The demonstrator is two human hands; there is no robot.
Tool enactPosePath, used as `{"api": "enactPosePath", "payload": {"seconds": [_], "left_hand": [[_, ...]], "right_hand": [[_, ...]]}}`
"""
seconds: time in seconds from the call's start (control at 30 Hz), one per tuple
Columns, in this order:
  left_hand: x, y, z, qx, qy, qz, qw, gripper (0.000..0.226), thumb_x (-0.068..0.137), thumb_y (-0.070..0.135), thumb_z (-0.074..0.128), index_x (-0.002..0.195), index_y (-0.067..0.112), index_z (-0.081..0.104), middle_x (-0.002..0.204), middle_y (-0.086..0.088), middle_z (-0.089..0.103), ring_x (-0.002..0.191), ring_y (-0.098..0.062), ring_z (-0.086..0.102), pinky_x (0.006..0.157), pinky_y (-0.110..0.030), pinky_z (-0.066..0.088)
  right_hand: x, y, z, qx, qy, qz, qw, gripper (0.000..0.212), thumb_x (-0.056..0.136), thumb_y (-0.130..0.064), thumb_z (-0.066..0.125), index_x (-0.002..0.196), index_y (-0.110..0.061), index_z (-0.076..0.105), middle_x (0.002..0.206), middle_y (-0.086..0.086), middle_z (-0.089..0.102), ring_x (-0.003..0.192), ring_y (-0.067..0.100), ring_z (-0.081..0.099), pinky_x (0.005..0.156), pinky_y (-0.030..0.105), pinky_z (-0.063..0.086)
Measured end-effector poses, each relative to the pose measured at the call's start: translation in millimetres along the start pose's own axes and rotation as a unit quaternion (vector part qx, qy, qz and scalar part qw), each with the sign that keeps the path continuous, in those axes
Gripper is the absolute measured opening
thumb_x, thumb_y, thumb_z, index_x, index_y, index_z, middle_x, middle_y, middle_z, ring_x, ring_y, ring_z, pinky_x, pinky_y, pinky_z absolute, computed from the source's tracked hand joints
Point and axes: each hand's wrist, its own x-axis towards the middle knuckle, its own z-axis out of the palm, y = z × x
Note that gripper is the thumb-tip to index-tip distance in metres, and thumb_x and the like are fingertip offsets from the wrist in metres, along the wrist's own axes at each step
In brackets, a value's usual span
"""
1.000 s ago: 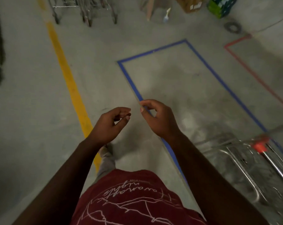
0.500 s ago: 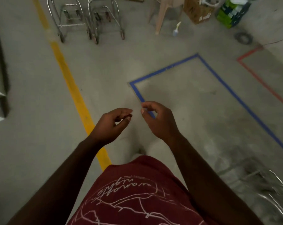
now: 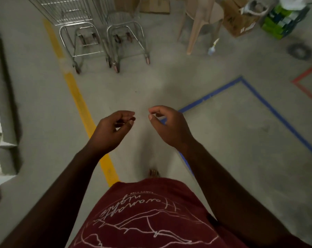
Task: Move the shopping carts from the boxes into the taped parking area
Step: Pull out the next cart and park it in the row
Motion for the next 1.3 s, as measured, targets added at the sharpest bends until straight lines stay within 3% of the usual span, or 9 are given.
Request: {"api": "enactPosePath", "payload": {"seconds": [0.17, 0.4, 0.57, 0.77, 0.93, 1.03, 1.2, 1.3], "left_hand": [[109.4, -22.5, -46.9, -0.019, 0.036, -0.002, 0.999, 0.024, 0.101, 0.015, 0.065, 0.125, 0.014, 0.068, 0.111, 0.011, 0.074, 0.104, 0.006, 0.068, 0.088, -0.009, 0.049], [254.4, -94.9, -136.4, -0.043, 0.059, 0.010, 0.997, 0.027, 0.099, 0.027, 0.063, 0.123, 0.018, 0.069, 0.116, 0.012, 0.073, 0.110, -0.002, 0.068, 0.097, -0.028, 0.053], [359.4, -132.4, -245.1, -0.038, 0.081, 0.005, 0.996, 0.020, 0.101, 0.014, 0.065, 0.120, 0.015, 0.071, 0.116, 0.009, 0.073, 0.108, -0.003, 0.068, 0.095, -0.024, 0.053], [488.1, -149.3, -343.5, -0.018, 0.094, 0.025, 0.995, 0.017, 0.101, 0.012, 0.064, 0.116, 0.012, 0.071, 0.117, 0.005, 0.073, 0.107, -0.004, 0.068, 0.095, -0.022, 0.053], [592.3, -159.2, -378.9, -0.013, 0.062, 0.070, 0.996, 0.020, 0.101, 0.013, 0.063, 0.119, 0.015, 0.070, 0.119, 0.006, 0.072, 0.113, -0.007, 0.068, 0.102, -0.032, 0.053], [664.2, -167.1, -391.1, -0.007, 0.058, 0.088, 0.994, 0.020, 0.101, 0.012, 0.063, 0.119, 0.011, 0.071, 0.121, 0.004, 0.071, 0.113, -0.006, 0.067, 0.102, -0.031, 0.053], [783.3, -174.1, -402.9, 0.039, 0.033, 0.101, 0.994, 0.025, 0.100, 0.019, 0.063, 0.123, 0.014, 0.070, 0.126, 0.006, 0.069, 0.116, -0.004, 0.064, 0.102, -0.026, 0.051], [847.3, -171.5, -406.3, 0.098, 0.004, 0.124, 0.987, 0.034, 0.097, 0.023, 0.066, 0.130, 0.015, 0.067, 0.136, 0.001, 0.066, 0.125, -0.006, 0.058, 0.108, -0.015, 0.041]], "right_hand": [[124.1, -22.0, 25.5, -0.012, -0.013, -0.015, 1.000, 0.028, 0.097, -0.030, 0.066, 0.121, -0.019, 0.075, 0.116, -0.009, 0.075, 0.104, 0.011, 0.068, 0.095, 0.038, 0.057], [293.8, -38.9, 110.2, -0.016, -0.017, -0.021, 1.000, 0.028, 0.095, -0.032, 0.065, 0.119, -0.021, 0.075, 0.114, -0.010, 0.075, 0.102, 0.009, 0.069, 0.092, 0.037, 0.058], [413.5, -80.7, 175.1, -0.010, -0.022, -0.006, 1.000, 0.030, 0.095, -0.036, 0.064, 0.120, -0.024, 0.074, 0.116, -0.012, 0.074, 0.104, 0.007, 0.068, 0.093, 0.039, 0.058], [544.2, -125.3, 227.1, 0.001, -0.003, -0.013, 1.000, 0.027, 0.096, -0.033, 0.066, 0.118, -0.021, 0.075, 0.116, -0.012, 0.074, 0.104, 0.005, 0.068, 0.095, 0.033, 0.056], [652.1, -129.3, 252.6, 0.005, 0.016, -0.027, 0.999, 0.020, 0.097, -0.024, 0.068, 0.115, -0.020, 0.076, 0.110, -0.015, 0.073, 0.101, 0.002, 0.068, 0.091, 0.018, 0.052], [723.0, -118.1, 260.1, 0.007, 0.026, -0.025, 0.999, 0.019, 0.098, -0.024, 0.068, 0.115, -0.021, 0.076, 0.108, -0.017, 0.072, 0.101, 0.001, 0.068, 0.090, 0.017, 0.052], [845.4, -89.8, 256.6, 0.013, 0.059, -0.007, 0.998, 0.020, 0.098, -0.023, 0.069, 0.116, -0.022, 0.074, 0.110, -0.015, 0.073, 0.101, -0.001, 0.067, 0.090, 0.019, 0.053], [911.5, -69.3, 238.5, -0.075, 0.070, -0.028, 0.994, 0.036, 0.093, -0.012, 0.064, 0.128, -0.018, 0.069, 0.124, -0.003, 0.072, 0.114, 0.015, 0.066, 0.101, 0.031, 0.052]]}}
